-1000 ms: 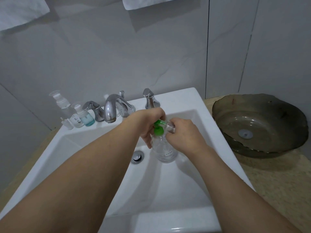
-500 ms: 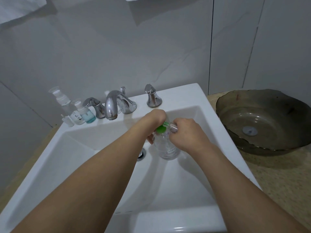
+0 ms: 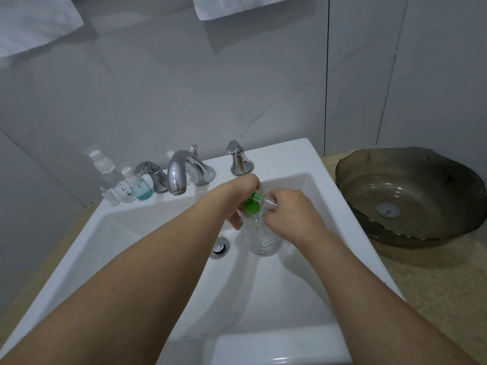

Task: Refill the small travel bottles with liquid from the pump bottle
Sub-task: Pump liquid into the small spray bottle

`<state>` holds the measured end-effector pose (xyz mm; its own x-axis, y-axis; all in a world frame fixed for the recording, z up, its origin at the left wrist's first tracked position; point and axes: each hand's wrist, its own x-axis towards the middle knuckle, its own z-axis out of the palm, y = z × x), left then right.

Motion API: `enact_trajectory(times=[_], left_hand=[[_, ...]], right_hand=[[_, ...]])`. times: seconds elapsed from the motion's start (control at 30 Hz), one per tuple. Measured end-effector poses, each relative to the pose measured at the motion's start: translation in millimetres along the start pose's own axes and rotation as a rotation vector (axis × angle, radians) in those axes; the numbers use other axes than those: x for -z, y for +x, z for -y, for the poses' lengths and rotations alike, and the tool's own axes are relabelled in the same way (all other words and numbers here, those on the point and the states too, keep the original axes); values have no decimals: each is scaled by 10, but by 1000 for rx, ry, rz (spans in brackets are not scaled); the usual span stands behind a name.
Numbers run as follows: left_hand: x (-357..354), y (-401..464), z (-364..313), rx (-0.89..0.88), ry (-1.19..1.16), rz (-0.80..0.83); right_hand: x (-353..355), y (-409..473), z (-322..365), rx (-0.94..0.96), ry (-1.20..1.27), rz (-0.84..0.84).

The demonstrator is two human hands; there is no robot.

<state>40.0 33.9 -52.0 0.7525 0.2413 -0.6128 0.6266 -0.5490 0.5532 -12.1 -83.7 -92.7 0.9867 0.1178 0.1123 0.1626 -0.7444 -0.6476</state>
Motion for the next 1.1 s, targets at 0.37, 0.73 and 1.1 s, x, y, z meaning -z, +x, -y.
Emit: enact_trajectory(times=[0.37,0.73,1.1], left_hand=[[98,47,-72,50,50,165],[-115,23,-8,-3,72,-75],[-84,58,34,4,44,-55]], right_hand=[[50,-33,33,52,52,-11],[-20,1,-18,-27,-15,39],[-22,4,-10,-17,9,28]])
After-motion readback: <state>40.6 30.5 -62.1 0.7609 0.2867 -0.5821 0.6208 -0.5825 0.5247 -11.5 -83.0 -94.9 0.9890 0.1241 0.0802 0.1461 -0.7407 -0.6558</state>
